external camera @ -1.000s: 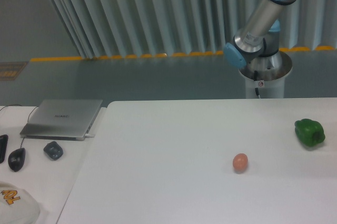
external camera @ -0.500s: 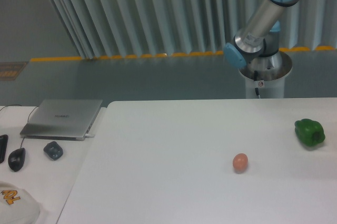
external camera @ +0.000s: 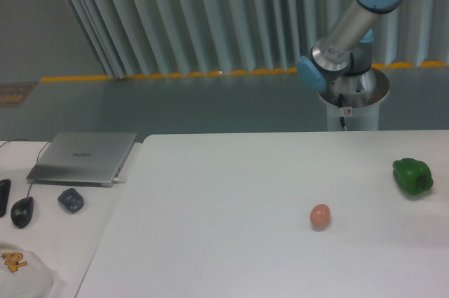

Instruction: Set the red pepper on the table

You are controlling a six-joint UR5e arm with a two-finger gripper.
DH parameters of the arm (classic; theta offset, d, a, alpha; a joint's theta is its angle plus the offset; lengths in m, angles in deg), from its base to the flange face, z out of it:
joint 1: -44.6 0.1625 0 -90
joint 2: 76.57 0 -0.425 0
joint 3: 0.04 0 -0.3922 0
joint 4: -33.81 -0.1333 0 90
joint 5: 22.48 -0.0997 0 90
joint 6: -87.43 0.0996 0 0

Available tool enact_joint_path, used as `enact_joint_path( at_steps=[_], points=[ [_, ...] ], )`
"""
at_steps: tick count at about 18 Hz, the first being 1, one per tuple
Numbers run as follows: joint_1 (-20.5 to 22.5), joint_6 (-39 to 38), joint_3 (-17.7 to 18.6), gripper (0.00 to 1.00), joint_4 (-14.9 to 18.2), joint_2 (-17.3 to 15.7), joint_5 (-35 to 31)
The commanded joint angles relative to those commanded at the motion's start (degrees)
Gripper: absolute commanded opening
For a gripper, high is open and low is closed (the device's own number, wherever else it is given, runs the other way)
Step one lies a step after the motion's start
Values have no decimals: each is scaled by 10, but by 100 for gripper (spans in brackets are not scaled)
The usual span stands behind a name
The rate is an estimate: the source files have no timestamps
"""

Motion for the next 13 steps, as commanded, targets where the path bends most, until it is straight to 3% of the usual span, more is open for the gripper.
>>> enact_joint_path(
  at_steps=[3, 8, 13],
  points=[
    [-1, 5, 8, 89, -3, 2, 0],
    [-4, 5, 11, 48, -3, 4, -1],
    [-4, 1, 11, 44, -2, -3, -1]
  ],
)
